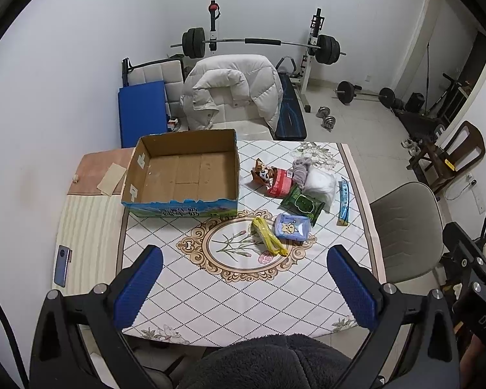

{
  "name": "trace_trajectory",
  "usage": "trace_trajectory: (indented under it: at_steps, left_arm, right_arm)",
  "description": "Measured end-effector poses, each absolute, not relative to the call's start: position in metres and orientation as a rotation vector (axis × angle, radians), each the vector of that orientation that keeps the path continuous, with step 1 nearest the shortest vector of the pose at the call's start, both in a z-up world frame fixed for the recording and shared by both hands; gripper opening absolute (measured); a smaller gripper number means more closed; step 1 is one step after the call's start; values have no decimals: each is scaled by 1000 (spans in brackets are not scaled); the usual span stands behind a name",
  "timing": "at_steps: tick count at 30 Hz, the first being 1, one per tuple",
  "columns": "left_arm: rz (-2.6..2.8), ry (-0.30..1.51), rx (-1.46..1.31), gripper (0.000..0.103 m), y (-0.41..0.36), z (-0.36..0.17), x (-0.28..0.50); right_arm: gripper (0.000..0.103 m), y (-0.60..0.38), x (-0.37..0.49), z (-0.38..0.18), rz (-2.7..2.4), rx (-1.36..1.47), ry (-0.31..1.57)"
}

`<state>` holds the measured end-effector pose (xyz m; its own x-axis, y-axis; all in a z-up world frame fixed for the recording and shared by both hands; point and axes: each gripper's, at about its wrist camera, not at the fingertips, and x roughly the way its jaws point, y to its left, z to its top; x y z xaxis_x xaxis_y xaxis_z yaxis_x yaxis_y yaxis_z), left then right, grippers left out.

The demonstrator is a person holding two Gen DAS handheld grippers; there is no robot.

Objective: Organize soft objects

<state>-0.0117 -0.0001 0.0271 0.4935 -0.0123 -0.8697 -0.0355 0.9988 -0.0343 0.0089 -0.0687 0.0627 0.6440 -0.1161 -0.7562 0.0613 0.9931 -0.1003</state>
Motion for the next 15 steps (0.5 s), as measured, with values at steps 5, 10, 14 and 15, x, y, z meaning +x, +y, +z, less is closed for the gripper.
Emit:
trace_trajectory:
  at_steps: [5, 10, 14, 15]
  left_arm:
    - [13, 1053, -51, 103, 0, 28, -13]
    - [16, 1043, -50, 103, 0, 29, -14]
    - [20, 1034, -50, 103, 0, 32, -17]
    - [20, 1032, -50, 103, 0, 32, -17]
  right_arm:
    - [103, -70, 8, 65, -100, -65, 864]
    - [103, -71, 9, 70, -98, -67, 859]
    - [103, -71, 10, 71, -95, -67, 856]
    - [103, -71, 10, 72, -95, -67, 856]
